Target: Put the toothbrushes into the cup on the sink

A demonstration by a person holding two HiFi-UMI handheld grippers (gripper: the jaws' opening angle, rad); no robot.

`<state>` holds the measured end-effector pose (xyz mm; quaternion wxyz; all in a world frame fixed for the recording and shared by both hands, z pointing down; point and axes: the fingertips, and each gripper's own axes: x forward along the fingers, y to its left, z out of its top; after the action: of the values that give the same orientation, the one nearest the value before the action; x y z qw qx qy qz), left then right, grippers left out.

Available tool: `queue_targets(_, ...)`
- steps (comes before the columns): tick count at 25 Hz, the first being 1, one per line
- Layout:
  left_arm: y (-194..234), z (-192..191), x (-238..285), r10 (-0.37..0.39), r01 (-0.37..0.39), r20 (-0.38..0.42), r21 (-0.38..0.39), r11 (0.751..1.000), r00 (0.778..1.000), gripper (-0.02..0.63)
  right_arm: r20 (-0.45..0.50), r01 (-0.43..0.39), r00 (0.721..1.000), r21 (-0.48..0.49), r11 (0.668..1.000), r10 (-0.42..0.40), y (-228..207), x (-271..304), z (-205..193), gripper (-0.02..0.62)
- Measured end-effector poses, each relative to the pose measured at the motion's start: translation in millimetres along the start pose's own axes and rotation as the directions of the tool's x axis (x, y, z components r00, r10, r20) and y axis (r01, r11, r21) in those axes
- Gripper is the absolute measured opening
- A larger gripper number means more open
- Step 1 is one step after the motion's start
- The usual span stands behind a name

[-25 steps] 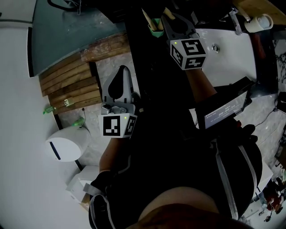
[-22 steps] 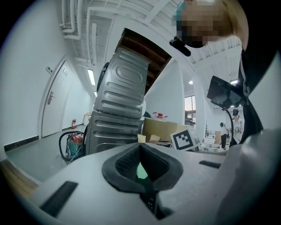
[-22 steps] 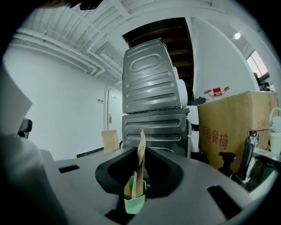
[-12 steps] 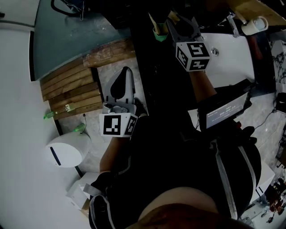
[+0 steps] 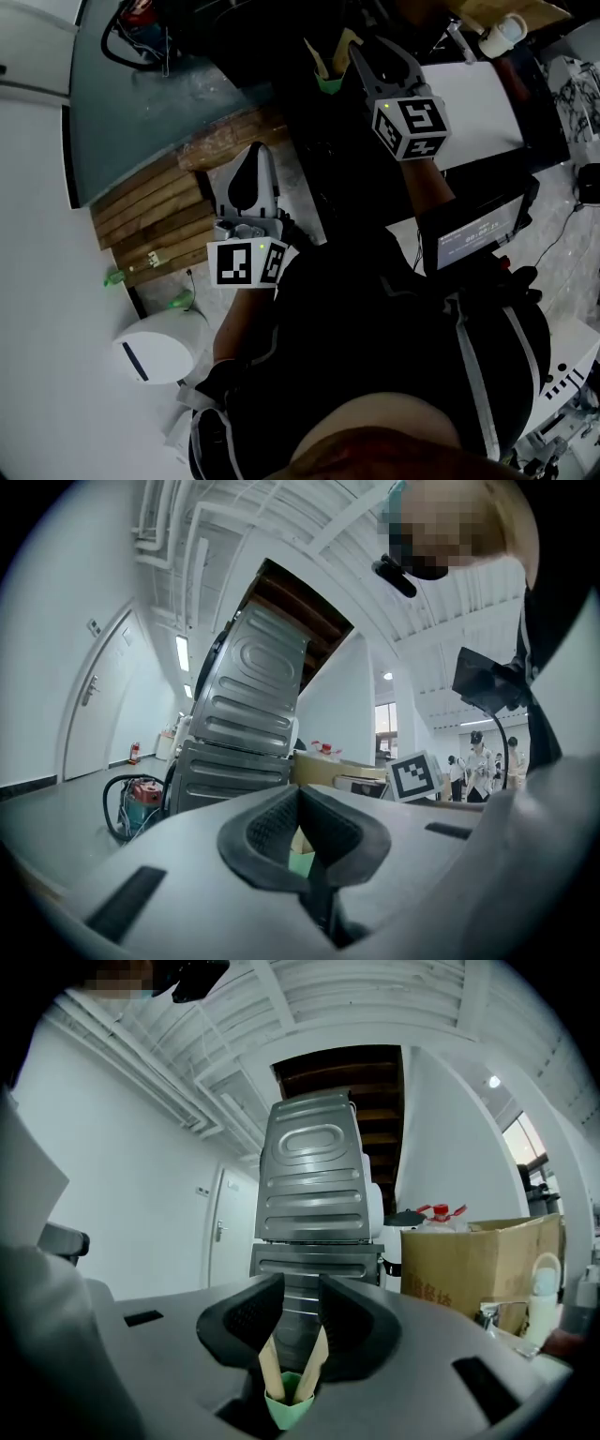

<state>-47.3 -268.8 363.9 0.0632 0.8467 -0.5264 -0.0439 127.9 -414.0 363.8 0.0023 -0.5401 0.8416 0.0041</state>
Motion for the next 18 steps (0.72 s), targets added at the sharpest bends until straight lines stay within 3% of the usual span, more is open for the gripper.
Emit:
queue_targets(4,-0.4,9.2,-7.3,-0.075,0.075,0.005,0.003,0.997,0.997,0.006,0.037,0.034,0.999,0.008,0.999,-0.034,11.1,-22.6,22.0,0.112)
queue_targets(12,24.5,18.6,-18.4,-0.134,0.134,0.019,-0.018,0.991,0.991,0.006,0.039,0.053,0.998,0.0,0.999,-0.053,55.2,-59.8,42.5,0.04)
queue_targets(18,39.7,32.3,-29.3,-0.156,0.156,0.044,-0.005,0.988,0.987,0.005,0.027,0.099,0.995,0.011,0.995,-0.099,78.2,-83.6,47.2,0.034)
